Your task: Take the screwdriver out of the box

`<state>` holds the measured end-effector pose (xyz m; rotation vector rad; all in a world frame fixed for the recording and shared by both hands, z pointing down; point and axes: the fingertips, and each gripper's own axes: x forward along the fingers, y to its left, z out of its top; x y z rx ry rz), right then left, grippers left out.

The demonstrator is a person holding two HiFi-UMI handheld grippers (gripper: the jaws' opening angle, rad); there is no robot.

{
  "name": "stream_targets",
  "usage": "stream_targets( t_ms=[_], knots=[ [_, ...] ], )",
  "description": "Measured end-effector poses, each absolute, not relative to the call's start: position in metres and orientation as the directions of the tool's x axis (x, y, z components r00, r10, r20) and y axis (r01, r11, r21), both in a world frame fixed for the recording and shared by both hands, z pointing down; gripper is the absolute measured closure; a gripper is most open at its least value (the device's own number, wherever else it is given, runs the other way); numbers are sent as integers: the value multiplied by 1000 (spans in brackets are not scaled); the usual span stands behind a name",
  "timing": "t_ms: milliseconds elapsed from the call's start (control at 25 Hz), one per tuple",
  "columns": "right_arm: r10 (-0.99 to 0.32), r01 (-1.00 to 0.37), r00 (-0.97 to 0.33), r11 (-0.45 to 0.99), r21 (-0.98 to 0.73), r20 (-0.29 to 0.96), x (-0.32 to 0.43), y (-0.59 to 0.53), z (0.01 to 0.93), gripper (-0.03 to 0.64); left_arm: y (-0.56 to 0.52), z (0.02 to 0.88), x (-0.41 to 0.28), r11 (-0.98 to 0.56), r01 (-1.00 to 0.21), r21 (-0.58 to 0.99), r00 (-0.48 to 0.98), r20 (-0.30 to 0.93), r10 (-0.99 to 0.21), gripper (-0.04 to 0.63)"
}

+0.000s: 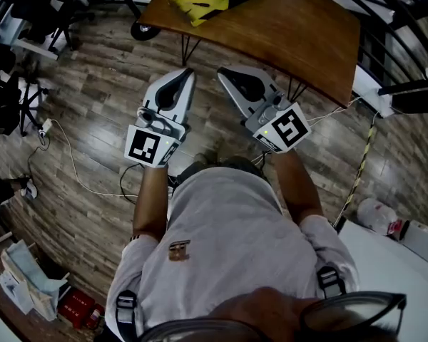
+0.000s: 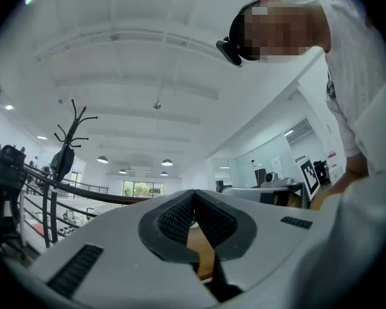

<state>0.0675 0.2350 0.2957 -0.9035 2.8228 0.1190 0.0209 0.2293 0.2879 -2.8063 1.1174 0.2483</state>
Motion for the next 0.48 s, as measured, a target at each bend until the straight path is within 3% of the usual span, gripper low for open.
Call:
stream_targets(
  t_ms=[480],
  knots=[
    [-538,-552,-826,832,49,-168,103,219,306,586,214,295,43,-677,-734,-50,672,-193,-715,577]
  ],
)
